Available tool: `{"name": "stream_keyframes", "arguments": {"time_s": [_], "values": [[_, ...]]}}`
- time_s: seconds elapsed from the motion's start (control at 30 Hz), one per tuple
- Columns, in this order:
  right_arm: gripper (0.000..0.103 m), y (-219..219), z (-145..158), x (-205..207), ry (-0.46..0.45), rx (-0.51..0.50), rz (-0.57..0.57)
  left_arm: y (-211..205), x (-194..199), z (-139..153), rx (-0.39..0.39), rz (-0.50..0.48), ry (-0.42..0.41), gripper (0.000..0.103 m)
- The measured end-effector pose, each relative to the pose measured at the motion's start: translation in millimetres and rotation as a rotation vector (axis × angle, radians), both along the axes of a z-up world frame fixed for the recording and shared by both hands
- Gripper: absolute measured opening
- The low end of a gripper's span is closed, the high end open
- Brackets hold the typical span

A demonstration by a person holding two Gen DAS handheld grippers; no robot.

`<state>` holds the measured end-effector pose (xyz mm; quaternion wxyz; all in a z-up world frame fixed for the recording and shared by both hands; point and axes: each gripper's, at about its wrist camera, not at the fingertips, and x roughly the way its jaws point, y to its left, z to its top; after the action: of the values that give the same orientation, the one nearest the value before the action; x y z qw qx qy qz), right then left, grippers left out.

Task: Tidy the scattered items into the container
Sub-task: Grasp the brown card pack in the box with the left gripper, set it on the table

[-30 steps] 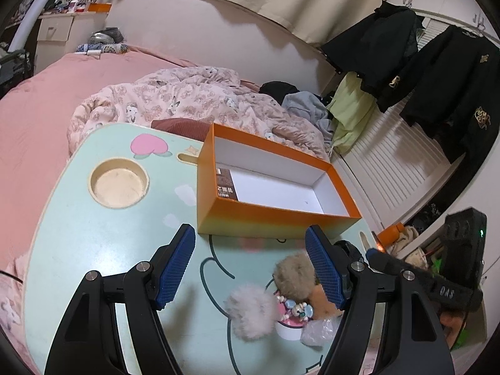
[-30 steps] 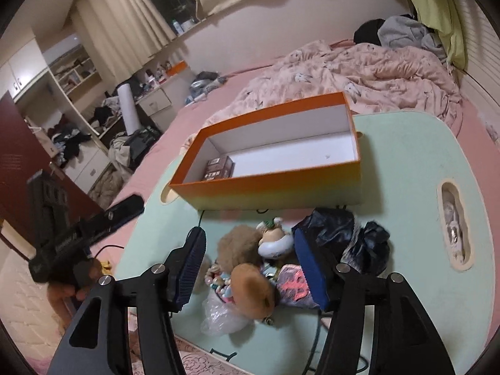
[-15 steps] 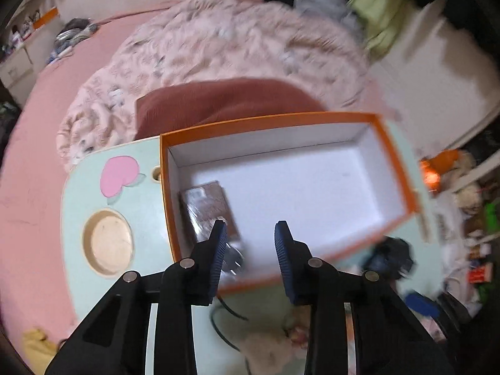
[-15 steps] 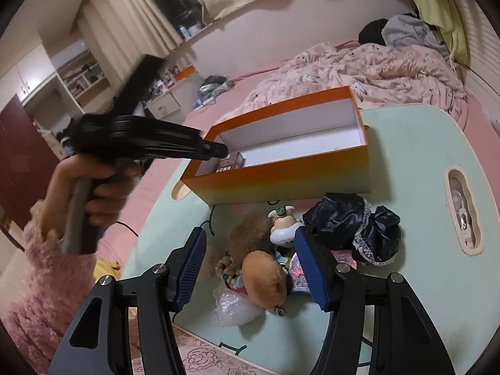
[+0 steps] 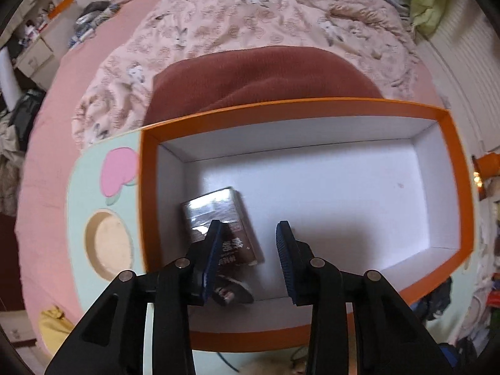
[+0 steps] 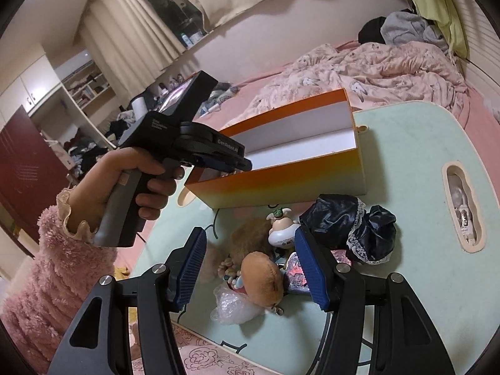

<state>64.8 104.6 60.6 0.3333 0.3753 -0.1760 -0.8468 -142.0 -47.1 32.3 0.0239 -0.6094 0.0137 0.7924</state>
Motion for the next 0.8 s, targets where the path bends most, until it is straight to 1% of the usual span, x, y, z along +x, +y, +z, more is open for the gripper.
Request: {"name": "stream_keyframes", "arguments": {"time_s": [0.1,0.13,0.2,0.23,0.27,0.33,0.37,0.4,0.43,0.5,0.57,0.67,0.77,0.8], "values": [[0.059,-4,0,2,-0.002,0.005,0.007,10,2,2,0.054,-0.049,0.018,0.036],[0.059,-4,0,2,-0.003,0.007,0.009,13,3,3,0.087,-0.067,0.017,0.036],[0.059,-6,0,3,-0.005,0.009,0.013,16,2,1,0.178,-0.088,-0.024,0.036],[0.059,-5,0,3,-0.006,0.009,0.012,16,2,4,0.204,-0.089,-0.024,0.036],[0.059,-5,0,3,-0.006,0.007,0.010,15,3,10,0.194,-0.087,0.001,0.036],[0.059,-4,0,3,-0.006,0.002,0.003,13,6,28,0.122,-0.079,0.083,0.038],[0.059,-4,0,3,-0.006,0.001,0.001,12,7,33,0.103,-0.073,0.100,0.039],[0.059,-2,-1,3,-0.006,-0.001,0.000,9,6,38,0.080,-0.067,0.103,0.044],[0.059,-2,-1,3,-0.007,-0.002,-0.001,6,6,40,0.057,-0.064,0.092,0.046],[0.059,-3,-2,3,-0.011,-0.002,0.003,5,5,39,0.005,-0.059,0.071,0.047],[0.059,-5,-3,4,-0.013,0.000,0.006,5,4,32,-0.064,-0.062,0.053,0.047],[0.059,-4,-3,3,-0.012,0.001,0.009,6,3,16,-0.103,-0.067,0.012,0.047],[0.059,-3,-3,2,-0.012,-0.003,0.004,7,4,-1,-0.136,-0.074,-0.052,0.047],[0.059,-3,-3,2,-0.012,-0.004,0.001,6,3,-7,-0.147,-0.072,-0.071,0.050]]}}
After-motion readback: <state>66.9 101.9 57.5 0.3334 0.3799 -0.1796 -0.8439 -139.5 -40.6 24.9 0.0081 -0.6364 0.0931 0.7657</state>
